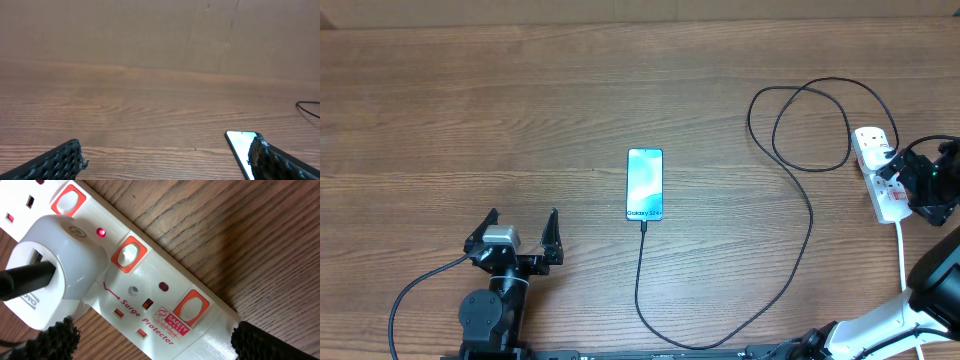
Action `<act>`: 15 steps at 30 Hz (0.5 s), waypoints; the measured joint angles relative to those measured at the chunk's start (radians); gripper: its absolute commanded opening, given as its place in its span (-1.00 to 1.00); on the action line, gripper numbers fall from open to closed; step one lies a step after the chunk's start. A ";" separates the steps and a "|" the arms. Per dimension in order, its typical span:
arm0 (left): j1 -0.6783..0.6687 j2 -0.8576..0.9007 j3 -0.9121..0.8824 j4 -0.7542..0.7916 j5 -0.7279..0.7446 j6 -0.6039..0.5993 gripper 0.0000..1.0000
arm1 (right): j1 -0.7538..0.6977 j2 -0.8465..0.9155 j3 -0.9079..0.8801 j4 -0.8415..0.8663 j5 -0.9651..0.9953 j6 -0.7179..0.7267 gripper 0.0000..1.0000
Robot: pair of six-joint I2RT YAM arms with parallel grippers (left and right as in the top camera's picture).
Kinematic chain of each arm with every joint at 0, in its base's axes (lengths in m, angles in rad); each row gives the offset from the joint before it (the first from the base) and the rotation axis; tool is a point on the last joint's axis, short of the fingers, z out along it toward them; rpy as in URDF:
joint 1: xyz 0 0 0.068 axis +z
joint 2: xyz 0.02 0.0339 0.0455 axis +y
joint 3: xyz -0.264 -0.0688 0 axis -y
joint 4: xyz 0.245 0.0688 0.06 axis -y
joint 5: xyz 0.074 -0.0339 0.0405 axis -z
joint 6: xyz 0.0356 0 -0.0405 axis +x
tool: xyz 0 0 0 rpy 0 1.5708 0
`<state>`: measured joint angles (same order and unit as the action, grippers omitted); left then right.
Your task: Plug charger to phone and switch on socket
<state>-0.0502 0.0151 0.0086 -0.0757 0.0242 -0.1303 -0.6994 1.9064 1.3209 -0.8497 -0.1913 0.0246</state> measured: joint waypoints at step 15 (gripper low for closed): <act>0.000 0.000 0.000 0.000 0.000 0.000 0.99 | 0.000 0.000 0.000 0.000 0.000 0.001 1.00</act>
